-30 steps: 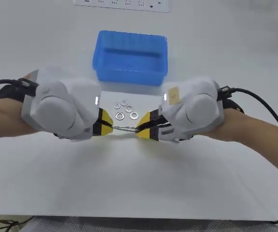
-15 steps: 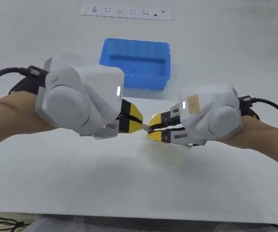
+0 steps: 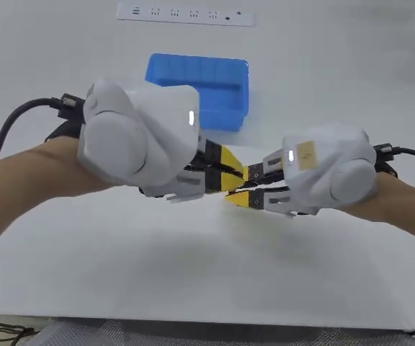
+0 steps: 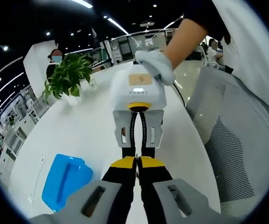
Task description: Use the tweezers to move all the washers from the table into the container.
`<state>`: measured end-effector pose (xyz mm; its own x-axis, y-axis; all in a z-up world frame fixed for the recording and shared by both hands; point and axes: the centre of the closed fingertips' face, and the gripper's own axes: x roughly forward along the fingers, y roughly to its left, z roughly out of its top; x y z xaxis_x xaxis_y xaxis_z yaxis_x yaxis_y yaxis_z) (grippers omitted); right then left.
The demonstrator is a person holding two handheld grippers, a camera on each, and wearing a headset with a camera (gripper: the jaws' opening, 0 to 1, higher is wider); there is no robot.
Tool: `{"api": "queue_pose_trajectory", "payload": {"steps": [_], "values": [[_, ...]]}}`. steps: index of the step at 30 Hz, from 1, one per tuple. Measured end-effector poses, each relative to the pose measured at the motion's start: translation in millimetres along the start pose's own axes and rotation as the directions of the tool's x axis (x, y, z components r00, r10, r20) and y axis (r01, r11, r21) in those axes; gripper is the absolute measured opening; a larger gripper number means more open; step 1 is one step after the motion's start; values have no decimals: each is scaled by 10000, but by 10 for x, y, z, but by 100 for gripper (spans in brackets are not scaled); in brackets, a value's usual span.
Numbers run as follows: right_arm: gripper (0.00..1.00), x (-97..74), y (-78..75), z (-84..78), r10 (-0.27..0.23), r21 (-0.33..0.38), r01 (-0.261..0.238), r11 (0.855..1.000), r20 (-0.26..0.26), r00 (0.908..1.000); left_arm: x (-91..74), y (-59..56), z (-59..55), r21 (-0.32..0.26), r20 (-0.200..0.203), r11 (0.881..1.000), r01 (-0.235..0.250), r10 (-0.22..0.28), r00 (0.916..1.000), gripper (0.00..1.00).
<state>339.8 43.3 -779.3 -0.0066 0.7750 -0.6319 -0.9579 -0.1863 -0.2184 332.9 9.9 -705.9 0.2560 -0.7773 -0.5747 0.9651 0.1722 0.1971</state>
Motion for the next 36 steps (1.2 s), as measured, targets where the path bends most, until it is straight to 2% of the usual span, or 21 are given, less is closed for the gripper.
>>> {"api": "queue_pose_trajectory", "payload": {"steps": [3, 5, 6, 10, 14, 20, 24, 36], "values": [[7, 3, 4, 8, 36, 55, -37, 10000, 136, 9999, 50, -4, -38, 48, -55, 10000, 48, -48, 10000, 6], [7, 7, 13, 12, 103, -1, -103, 9999, 169, 9998, 90, -32, -117, 158, -404, 9998, 148, -141, 9991, 8], [7, 8, 14, 10, 113, -51, -112, 9999, 173, 9998, 98, -39, -128, 159, -426, 9997, 163, -156, 9990, 10], [7, 4, 9, 11, 131, 7, -131, 9999, 238, 9996, 64, -21, -96, -83, -162, 9999, 57, -59, 9999, 12], [7, 1, -4, 5, 137, 145, -142, 9998, 340, 9993, 19, 23, -119, -121, -168, 9999, -48, 46, 9998, 12], [7, 8, -2, 9, 161, 289, -172, 9994, 372, 9992, 2, 9, -84, -139, 115, 9999, 81, -80, 9999, 10], [7, 12, -3, 8, 187, 351, -201, 9992, 383, 9991, 9, -25, -77, -134, 184, 9998, 174, -172, 9997, 9], [7, 25, 2, 22, 193, 361, -206, 9991, 356, 9992, -19, -4, -117, -194, 162, 9998, 88, -85, 9998, 6]]}}
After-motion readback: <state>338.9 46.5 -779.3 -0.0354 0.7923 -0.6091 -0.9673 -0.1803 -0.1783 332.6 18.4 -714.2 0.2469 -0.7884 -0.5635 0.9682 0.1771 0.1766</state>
